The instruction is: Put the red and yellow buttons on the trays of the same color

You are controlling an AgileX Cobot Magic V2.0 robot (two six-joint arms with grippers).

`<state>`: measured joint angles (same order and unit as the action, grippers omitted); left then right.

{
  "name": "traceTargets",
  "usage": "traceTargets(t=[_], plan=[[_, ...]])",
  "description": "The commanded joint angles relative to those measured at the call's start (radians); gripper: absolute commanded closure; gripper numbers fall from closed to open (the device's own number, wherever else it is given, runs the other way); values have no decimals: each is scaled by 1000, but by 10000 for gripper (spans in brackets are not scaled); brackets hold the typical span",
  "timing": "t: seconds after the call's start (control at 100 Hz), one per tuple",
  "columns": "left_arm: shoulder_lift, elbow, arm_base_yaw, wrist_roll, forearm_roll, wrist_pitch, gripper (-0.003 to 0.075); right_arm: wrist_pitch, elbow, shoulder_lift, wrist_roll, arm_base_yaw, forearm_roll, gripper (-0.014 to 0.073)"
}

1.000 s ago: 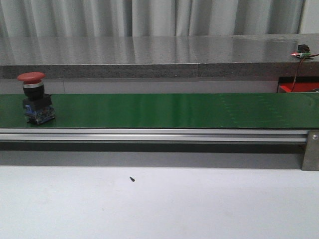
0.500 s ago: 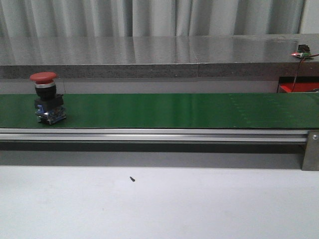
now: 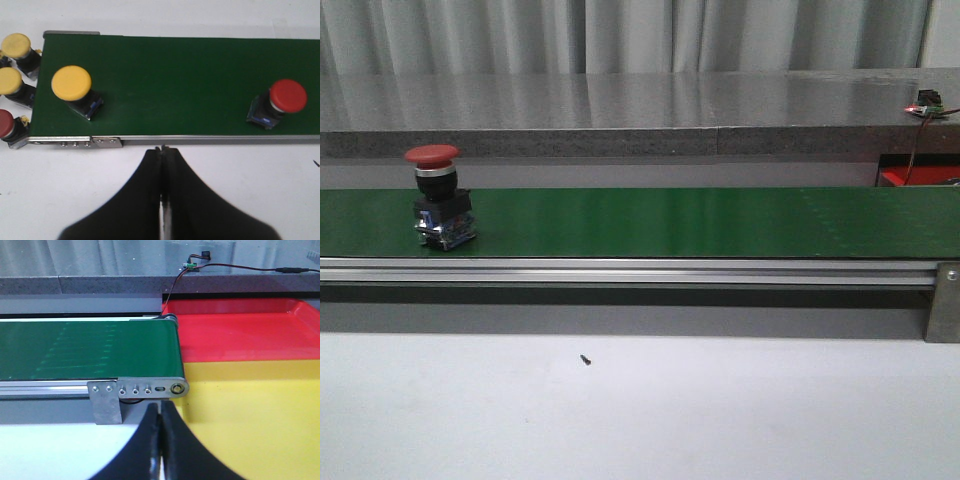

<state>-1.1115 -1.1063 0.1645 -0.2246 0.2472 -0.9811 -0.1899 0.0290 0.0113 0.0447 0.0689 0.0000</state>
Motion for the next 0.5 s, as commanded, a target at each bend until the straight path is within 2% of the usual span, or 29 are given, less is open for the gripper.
traceTargets(t=[0.0,0.28,0.49], plan=[[60,16,-28,-4,22,58,740,82,-18,16,-7,6,0,717],[204,136,-41,-9,29,64,740,135,-18,16,-7,6,0,717],[363,269,-41,-11,31,142,739,220,-18,16,-7,6,0,717]])
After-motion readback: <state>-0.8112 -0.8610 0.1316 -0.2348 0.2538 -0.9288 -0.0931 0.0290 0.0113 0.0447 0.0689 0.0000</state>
